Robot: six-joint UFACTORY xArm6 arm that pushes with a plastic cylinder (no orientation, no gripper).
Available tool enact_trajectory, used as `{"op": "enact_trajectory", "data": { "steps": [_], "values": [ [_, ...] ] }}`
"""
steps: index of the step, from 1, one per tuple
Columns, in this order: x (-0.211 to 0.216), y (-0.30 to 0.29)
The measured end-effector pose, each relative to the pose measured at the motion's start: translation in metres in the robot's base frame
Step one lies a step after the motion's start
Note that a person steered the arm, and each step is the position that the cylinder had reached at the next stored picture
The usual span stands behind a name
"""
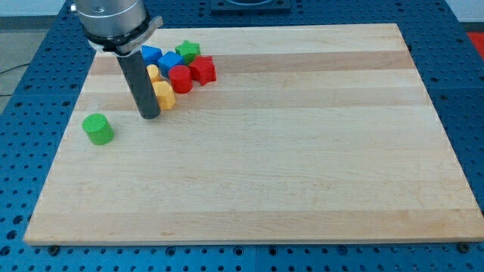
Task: Move green circle into the blue triangle
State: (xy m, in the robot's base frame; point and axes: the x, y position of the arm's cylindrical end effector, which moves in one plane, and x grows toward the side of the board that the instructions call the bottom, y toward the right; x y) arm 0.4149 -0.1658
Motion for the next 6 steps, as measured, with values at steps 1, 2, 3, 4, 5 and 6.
{"op": "enact_trajectory", "data": {
  "steps": [1,2,3,4,5,6],
  "values": [
    [0.005,0.008],
    [-0.013,0.009],
    [-0.026,0.014],
    [-0.034,0.014],
    [0.051,0.011],
    [0.106,-0.036]
  ]
}}
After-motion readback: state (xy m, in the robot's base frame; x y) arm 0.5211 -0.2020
